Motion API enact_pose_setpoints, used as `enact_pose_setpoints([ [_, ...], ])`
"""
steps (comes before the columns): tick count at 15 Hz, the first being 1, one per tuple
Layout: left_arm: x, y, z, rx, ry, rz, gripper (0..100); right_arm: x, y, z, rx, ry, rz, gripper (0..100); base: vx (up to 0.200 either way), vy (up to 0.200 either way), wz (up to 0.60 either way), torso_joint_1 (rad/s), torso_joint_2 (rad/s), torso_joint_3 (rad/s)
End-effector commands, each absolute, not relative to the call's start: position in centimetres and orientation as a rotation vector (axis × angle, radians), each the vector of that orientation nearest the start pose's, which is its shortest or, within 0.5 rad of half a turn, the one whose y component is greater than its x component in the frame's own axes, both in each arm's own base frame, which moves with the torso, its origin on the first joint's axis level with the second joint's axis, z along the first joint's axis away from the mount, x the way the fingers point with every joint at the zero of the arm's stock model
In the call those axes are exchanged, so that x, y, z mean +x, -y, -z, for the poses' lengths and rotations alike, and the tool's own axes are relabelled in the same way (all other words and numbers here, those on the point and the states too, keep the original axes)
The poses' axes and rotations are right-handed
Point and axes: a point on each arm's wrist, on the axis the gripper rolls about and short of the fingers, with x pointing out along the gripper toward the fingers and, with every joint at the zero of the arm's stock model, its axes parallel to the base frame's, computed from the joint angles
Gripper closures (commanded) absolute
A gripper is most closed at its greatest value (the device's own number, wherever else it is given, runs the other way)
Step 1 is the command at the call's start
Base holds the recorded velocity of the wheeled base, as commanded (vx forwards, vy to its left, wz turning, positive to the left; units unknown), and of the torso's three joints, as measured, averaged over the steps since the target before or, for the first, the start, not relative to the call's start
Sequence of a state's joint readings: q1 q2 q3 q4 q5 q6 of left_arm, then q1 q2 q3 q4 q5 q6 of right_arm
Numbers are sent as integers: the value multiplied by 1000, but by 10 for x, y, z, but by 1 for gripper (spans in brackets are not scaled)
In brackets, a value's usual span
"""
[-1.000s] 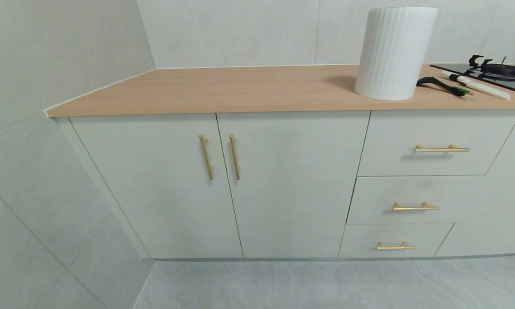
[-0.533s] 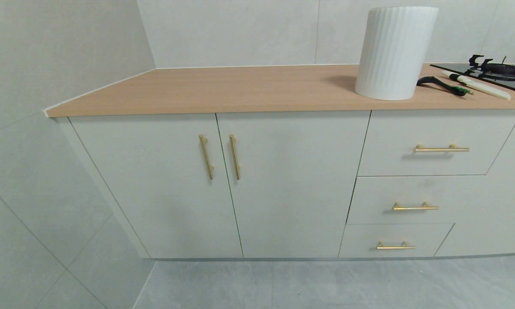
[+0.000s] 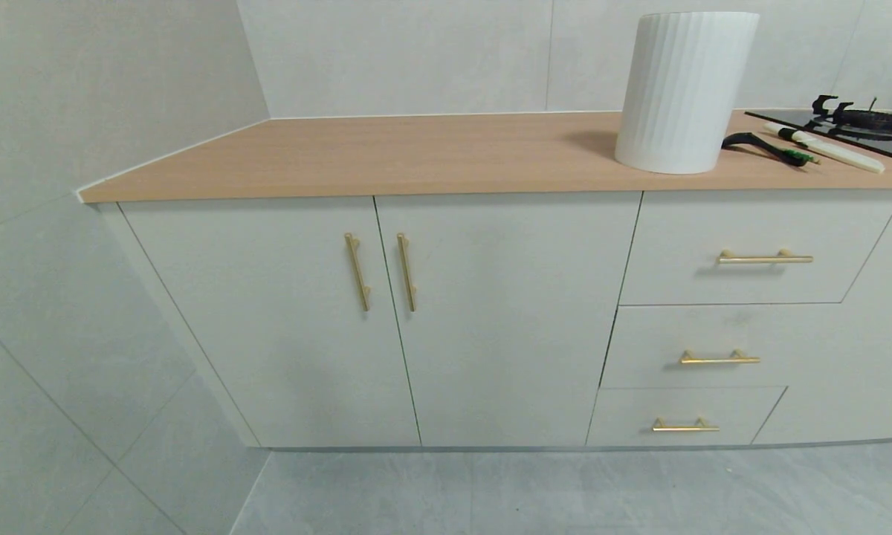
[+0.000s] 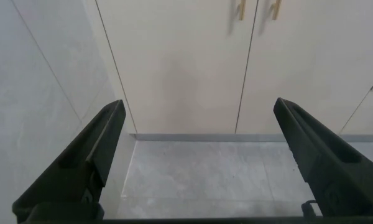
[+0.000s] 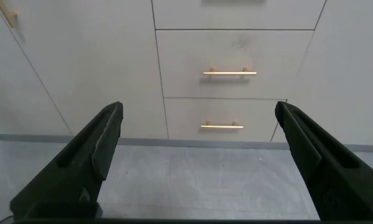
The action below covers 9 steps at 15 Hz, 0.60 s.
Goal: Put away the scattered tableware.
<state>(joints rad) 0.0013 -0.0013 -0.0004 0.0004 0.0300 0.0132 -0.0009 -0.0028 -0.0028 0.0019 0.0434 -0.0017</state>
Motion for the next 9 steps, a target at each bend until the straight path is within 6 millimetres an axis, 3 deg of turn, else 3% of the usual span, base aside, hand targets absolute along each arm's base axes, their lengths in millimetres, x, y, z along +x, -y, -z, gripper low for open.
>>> enact_pose_setpoints([
  [1,-23,-1,-75,0,-2,-32,0,-23,-1,-75,-3,-5,-41,0,0,0,0,0,0,0],
  [9,-23,-1,-75,-5,-1,-32,0,-23,-1,-76,-3,-3,-48,0,0,0,0,0,0,0],
])
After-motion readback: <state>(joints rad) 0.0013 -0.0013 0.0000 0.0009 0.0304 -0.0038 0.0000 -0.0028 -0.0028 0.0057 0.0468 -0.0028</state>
